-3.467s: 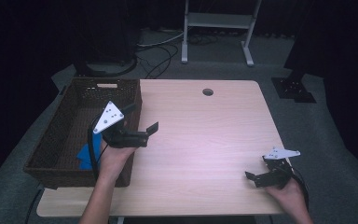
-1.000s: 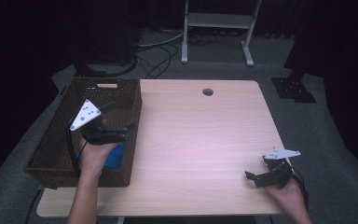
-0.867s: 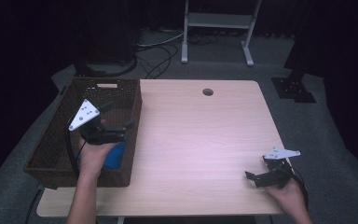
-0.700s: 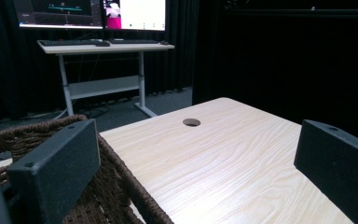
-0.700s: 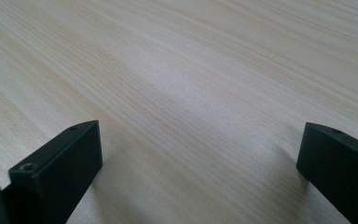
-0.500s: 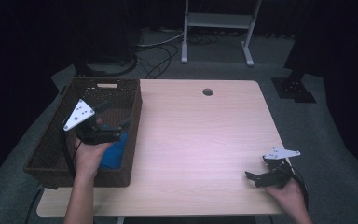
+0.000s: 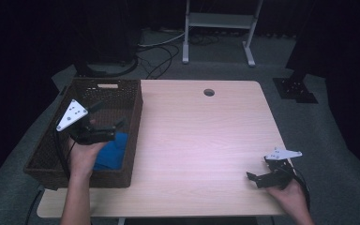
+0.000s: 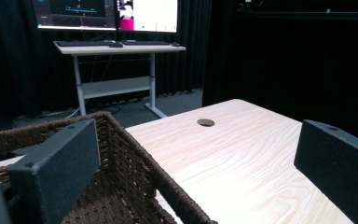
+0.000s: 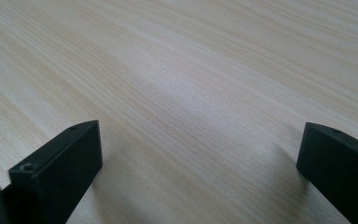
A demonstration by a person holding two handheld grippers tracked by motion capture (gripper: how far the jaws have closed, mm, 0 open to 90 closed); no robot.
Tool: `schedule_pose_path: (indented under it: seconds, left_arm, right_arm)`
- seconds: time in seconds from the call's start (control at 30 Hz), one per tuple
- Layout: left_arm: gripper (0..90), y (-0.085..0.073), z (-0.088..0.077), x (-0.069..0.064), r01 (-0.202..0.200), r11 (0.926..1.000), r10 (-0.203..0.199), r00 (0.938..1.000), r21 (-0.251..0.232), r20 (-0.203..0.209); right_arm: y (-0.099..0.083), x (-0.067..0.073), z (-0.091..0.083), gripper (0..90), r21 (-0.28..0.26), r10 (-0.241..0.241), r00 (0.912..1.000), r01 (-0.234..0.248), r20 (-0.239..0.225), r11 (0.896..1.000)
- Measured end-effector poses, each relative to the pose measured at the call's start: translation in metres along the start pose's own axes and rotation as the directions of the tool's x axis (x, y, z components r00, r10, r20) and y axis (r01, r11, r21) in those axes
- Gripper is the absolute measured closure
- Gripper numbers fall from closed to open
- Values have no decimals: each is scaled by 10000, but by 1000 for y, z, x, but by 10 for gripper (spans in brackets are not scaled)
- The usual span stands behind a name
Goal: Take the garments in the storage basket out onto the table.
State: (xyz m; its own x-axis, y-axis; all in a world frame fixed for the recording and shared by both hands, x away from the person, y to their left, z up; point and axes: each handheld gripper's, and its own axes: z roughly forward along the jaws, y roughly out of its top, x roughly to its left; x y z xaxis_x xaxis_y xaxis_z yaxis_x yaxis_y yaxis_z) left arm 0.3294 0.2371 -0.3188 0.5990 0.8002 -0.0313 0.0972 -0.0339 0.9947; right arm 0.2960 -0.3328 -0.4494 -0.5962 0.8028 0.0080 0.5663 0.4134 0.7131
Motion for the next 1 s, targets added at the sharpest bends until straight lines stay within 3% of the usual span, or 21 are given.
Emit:
schedule_pose_path:
  seconds: [1.0]
  left_arm:
    - [0,0,-13,23,55,9999,-50,9989,120,-472]
  right_arm:
    - [0,0,0,0,7,33,10000,-33,19,10000]
